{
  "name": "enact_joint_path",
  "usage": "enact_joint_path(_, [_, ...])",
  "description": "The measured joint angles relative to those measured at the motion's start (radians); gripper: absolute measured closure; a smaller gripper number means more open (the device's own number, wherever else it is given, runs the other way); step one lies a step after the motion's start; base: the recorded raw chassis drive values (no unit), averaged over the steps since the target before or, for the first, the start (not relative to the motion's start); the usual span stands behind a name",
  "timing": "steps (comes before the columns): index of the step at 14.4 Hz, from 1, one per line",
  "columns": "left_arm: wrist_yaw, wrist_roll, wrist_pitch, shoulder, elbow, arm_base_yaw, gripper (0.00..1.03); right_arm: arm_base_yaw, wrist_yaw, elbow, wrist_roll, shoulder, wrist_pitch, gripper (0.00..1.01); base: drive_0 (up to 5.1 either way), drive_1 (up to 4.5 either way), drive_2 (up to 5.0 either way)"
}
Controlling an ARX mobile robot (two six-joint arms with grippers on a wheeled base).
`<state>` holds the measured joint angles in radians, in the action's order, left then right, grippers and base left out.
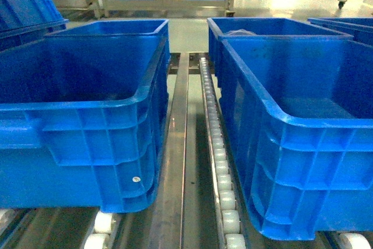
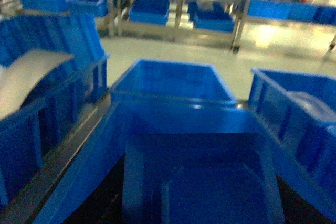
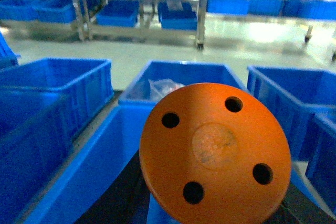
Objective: Sort blue parts and orange caps into right shelf containers
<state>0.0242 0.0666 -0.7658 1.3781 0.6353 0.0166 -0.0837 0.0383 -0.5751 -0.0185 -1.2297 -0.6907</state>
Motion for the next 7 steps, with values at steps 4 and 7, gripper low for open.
enact_joint_path(4, [-0.002, 0.027, 0.091, 0.261, 0.205, -0.013, 0.47, -0.002, 0.027, -0.171, 0.053, -0.289, -0.039, 0.51, 0.0, 0.0, 0.0])
enact_joint_path(7, [-0.033, 0.065, 0.093, 0.249, 0.22, -0.029, 0.05, -0.021, 0.019, -0.187, 0.055, -0.326, -0.025, 0.04, 0.0, 0.0, 0.0])
